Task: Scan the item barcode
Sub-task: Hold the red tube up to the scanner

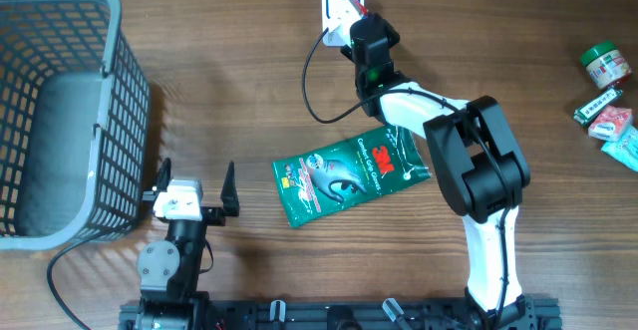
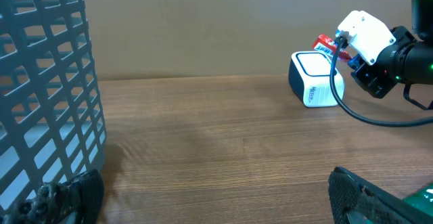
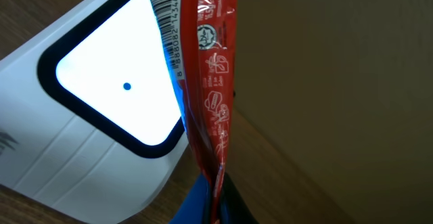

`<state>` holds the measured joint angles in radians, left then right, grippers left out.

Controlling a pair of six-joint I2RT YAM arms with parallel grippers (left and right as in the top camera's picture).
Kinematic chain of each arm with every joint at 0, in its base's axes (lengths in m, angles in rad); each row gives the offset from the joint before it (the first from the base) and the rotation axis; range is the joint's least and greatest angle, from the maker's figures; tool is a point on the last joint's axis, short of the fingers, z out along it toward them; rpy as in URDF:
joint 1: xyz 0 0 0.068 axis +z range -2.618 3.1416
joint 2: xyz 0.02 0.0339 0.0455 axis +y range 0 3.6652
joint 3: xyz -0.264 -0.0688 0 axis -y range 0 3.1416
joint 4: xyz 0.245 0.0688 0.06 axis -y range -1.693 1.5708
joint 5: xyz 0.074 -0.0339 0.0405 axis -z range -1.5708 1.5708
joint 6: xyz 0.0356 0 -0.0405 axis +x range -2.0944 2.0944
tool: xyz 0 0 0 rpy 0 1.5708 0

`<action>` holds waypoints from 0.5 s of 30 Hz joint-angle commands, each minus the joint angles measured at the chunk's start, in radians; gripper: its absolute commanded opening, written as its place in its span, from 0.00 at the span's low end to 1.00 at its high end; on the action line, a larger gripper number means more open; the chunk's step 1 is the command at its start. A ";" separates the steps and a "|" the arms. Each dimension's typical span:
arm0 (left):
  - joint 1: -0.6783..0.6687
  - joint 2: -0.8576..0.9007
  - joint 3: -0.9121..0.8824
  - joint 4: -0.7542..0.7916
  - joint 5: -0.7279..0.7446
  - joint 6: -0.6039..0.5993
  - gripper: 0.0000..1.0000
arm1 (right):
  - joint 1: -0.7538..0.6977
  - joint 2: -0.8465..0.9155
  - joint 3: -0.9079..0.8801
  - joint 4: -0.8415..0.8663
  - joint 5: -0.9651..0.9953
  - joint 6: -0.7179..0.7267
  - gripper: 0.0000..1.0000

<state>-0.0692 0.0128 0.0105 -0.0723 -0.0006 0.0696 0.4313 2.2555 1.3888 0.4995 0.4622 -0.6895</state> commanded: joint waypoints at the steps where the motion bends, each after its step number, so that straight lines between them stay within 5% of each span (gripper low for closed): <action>1: 0.004 -0.008 -0.005 -0.003 0.015 -0.006 1.00 | 0.007 0.008 0.021 0.019 0.048 -0.196 0.05; 15: 0.004 -0.008 -0.005 -0.003 0.015 -0.006 1.00 | 0.007 0.097 0.021 0.222 0.129 -0.642 0.05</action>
<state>-0.0689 0.0128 0.0101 -0.0723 -0.0006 0.0696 0.4313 2.2776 1.3907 0.6704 0.5396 -1.1618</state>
